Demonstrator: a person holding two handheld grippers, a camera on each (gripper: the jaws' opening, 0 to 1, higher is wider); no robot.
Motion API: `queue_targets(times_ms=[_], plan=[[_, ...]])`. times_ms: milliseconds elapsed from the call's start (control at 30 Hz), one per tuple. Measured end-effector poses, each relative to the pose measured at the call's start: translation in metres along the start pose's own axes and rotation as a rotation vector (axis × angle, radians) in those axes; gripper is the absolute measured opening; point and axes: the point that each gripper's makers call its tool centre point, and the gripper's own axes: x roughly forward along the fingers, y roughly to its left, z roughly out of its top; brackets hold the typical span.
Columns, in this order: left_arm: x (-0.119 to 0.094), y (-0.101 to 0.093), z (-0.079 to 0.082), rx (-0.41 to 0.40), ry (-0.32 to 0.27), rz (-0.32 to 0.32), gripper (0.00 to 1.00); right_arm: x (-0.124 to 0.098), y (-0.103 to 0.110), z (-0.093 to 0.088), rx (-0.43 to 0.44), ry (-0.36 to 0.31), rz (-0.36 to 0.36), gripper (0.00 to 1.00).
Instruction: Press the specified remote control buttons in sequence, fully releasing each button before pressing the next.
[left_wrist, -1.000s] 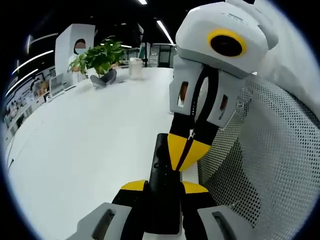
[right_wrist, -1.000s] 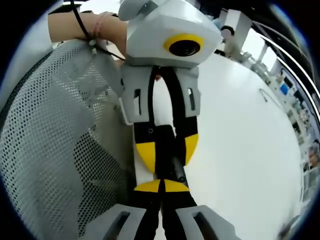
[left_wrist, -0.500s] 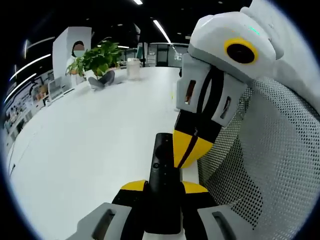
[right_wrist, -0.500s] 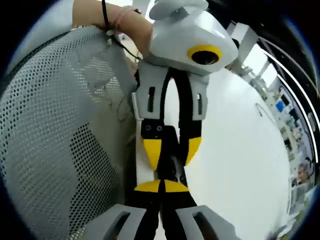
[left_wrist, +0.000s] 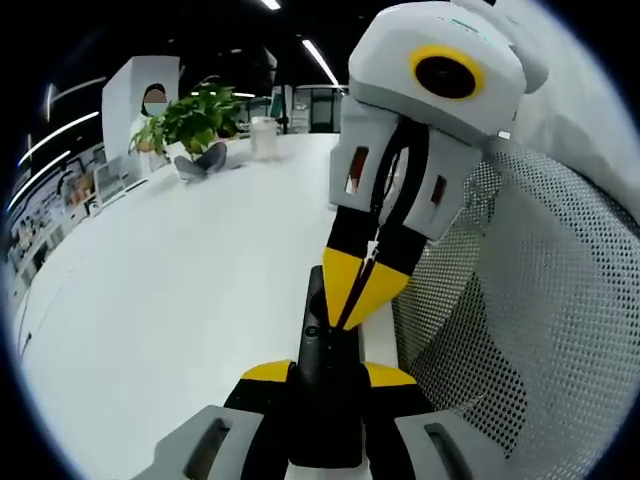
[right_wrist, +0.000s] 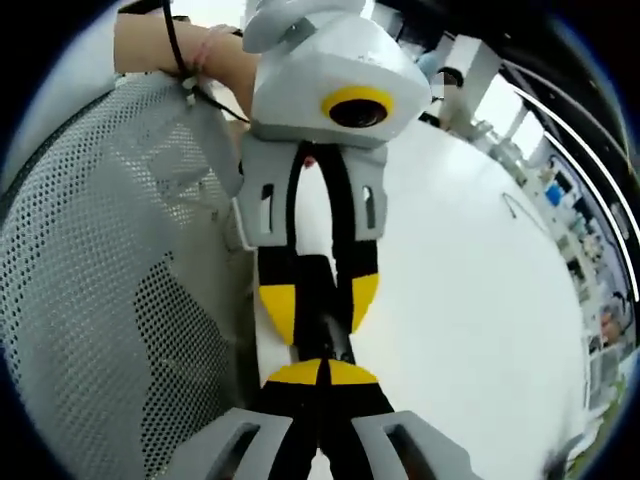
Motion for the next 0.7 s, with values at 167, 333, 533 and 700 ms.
queue_targets(times_ms=[167,333,533,700], plan=[[0.0000,-0.0001,0.0005,0.001,-0.001,-0.001,0.25,0.0034,-0.0017,-0.0025,-0.006,0.022,0.026,0.00],[0.0001,-0.0003,0.0003,0.003,0.000,-0.002,0.25,0.0033,-0.0018,-0.0030,0.117,0.041,0.117,0.00],[0.0005,0.0001,0.0006,0.001,-0.001,-0.004,0.25,0.0051,-0.0038,-0.0016,0.152,0.070,0.133,0.00],[0.0004,0.0006,0.0011,-0.010,-0.008,-0.004,0.25,0.0061,-0.0066,0.0002,0.252,0.034,0.159,0.00]])
